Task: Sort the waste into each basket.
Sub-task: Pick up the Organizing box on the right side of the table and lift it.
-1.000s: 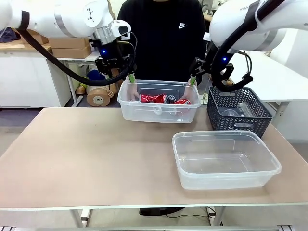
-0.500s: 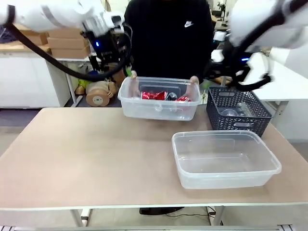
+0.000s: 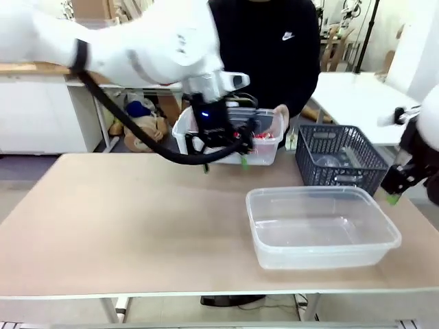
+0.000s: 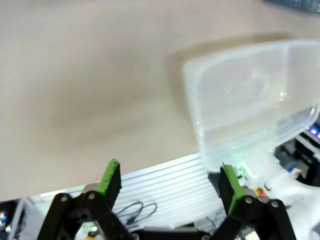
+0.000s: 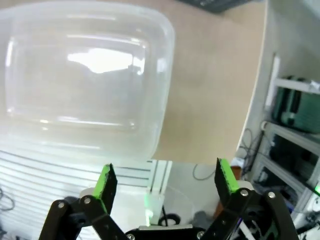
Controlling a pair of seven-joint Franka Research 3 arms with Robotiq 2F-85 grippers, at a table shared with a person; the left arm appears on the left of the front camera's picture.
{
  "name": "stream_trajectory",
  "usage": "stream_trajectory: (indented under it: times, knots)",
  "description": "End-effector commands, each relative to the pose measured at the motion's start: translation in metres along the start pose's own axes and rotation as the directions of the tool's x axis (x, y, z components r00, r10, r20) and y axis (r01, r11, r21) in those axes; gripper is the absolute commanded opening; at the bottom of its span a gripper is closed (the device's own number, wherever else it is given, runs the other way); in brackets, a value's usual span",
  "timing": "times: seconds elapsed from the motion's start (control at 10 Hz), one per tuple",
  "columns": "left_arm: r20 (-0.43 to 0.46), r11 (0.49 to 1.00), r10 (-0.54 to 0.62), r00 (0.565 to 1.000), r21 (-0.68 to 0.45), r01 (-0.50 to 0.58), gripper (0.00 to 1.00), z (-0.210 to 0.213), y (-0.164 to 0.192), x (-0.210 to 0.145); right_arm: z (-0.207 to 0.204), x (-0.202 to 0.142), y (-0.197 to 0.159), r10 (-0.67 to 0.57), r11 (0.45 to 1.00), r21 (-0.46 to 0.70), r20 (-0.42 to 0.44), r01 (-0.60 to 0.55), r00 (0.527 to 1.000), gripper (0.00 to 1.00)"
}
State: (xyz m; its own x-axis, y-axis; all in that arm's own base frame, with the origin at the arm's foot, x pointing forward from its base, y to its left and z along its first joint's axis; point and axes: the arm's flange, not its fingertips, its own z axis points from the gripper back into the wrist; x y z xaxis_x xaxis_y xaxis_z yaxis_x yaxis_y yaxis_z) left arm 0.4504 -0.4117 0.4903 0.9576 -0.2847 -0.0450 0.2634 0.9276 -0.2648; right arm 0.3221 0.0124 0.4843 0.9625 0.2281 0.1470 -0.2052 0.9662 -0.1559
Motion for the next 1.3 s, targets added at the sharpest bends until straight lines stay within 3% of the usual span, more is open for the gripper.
stream_trajectory:
  times: [0.0, 0.6, 0.7, 0.8, 0.9, 1.1, 1.2]
  knots:
    - [0.047, 1.0, 0.021, 0.999, 0.008, -0.022, 1.0, 0.035, 0.023, -0.009, 0.002, 0.004, 0.009, 0.033, 0.999, -0.006, -0.003, -0.033, 0.999, 1.0]
    - [0.055, 0.999, 0.036, 0.998, 0.004, -0.036, 1.0, 0.047, 0.018, 0.0, 0.001, 0.003, 0.009, 0.032, 0.999, 0.002, 0.001, -0.032, 1.0, 1.0]
    - [0.094, 0.999, 0.007, 0.996, 0.043, -0.011, 1.0, 0.016, 0.004, -0.022, -0.009, 0.006, 0.011, 0.066, 0.998, 0.013, -0.012, -0.066, 0.998, 1.0]
    - [0.066, 1.0, 0.002, 0.998, 0.01, -0.003, 1.0, -0.021, -0.013, -0.05, -0.02, 0.011, 0.009, 0.075, 0.997, 0.036, -0.033, -0.074, 0.997, 1.0]
    - [0.117, 0.998, 0.01, 0.993, 0.053, -0.017, 1.0, -0.044, -0.022, -0.064, -0.026, 0.014, 0.007, 0.068, 0.996, 0.052, -0.046, -0.066, 0.997, 1.0]
    - [0.027, 0.998, -0.014, 1.0, 0.054, 0.012, 1.0, -0.084, -0.044, -0.071, -0.043, 0.02, 0.007, 0.046, 0.997, 0.069, -0.098, -0.039, 0.994, 1.0]
    - [0.033, 0.995, 0.034, 0.999, 0.088, -0.037, 1.0, -0.091, -0.049, -0.069, -0.051, 0.024, 0.007, 0.049, 0.995, 0.088, -0.093, -0.04, 0.994, 1.0]
